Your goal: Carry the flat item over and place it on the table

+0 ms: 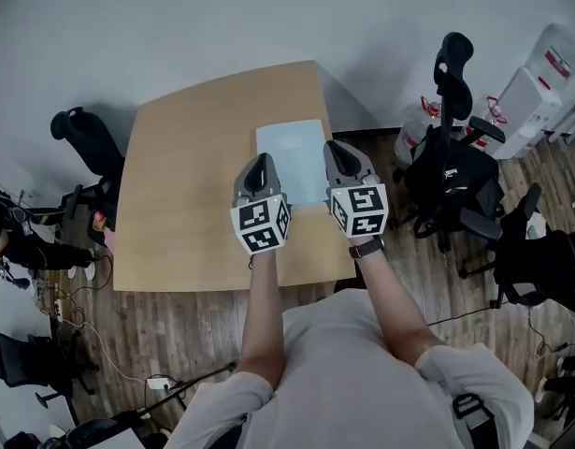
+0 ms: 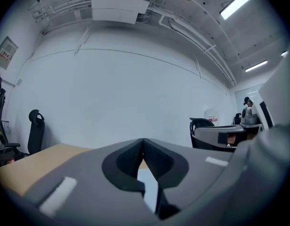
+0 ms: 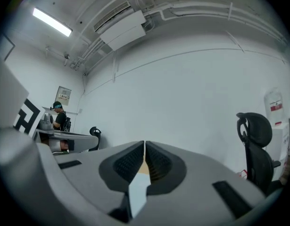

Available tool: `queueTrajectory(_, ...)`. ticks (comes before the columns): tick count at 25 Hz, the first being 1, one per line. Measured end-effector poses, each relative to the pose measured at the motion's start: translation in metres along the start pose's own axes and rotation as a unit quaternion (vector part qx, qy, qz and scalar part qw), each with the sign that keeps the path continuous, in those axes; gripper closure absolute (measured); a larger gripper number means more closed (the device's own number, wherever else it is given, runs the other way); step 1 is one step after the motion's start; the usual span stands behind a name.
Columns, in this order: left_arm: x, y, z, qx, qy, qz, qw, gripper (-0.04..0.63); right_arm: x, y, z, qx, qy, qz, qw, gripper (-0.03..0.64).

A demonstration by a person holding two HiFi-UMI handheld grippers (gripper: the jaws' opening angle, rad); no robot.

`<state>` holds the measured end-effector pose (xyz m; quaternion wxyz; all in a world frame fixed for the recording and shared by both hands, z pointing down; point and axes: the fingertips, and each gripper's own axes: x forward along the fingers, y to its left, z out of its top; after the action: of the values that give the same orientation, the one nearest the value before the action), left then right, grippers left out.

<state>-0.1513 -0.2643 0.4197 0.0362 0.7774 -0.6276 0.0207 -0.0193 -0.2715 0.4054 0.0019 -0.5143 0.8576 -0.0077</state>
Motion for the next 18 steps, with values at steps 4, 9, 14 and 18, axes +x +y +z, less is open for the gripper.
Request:
queueTrajectory(4,-0.005,-0.01,0.004,0.009,-0.003,-0.012,0.9999,0.584,-0.007,0.002,0.006,-0.011,-0.003,0.005,1.0,0.601)
queueTrajectory(9,-0.011,-0.009,0.007,0.008,-0.008,-0.017,0.9998,0.584,-0.013,0.011,0.012,-0.016,-0.013,0.008,1.0,0.601)
queueTrajectory(14,-0.011,-0.006,-0.003,0.003,0.002,-0.014,0.9999,0.584,-0.014,0.009,0.005,-0.014,-0.004,0.007,1.0,0.601)
queueTrajectory(18,-0.008,-0.002,-0.02,-0.007,0.018,-0.008,0.9998,0.584,-0.012,0.007,-0.01,-0.009,0.013,0.006,1.0,0.601)
